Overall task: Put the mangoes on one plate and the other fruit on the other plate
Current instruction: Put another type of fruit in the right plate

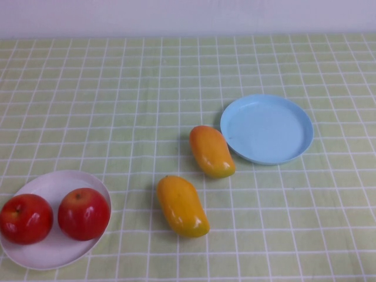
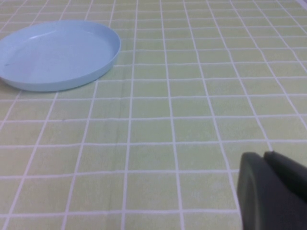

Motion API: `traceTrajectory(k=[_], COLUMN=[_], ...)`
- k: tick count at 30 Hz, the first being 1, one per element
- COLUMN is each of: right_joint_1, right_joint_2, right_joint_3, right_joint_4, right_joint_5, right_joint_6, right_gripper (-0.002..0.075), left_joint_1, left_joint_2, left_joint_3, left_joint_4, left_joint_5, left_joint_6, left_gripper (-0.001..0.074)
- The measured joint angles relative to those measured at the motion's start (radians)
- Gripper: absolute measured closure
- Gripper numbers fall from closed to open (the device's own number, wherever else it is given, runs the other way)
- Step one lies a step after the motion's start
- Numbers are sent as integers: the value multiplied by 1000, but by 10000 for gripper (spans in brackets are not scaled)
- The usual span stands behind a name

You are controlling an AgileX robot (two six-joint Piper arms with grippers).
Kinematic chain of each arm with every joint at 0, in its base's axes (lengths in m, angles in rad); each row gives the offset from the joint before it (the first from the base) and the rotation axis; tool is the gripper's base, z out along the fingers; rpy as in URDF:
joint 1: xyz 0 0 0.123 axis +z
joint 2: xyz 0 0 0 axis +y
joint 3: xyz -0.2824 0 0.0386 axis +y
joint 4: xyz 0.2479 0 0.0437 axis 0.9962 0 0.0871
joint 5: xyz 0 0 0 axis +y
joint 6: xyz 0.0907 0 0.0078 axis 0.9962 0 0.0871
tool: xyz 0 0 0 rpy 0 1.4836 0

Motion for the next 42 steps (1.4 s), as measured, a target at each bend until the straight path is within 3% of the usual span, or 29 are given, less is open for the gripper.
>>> traceTrajectory(k=[17, 42], right_joint_1=[0, 0], right_joint_2=[0, 0], right_joint_3=[0, 0], right_joint_4=[0, 0], right_joint_5=[0, 0], right_joint_6=[0, 0], right_gripper=[742, 742], left_joint_1=[0, 0], left_joint_2=[-2, -2], left_joint_3=[33, 33], left_joint_4=[0, 1], left_joint_5=[277, 282], left_joint_6=[54, 54], left_gripper=[731, 731])
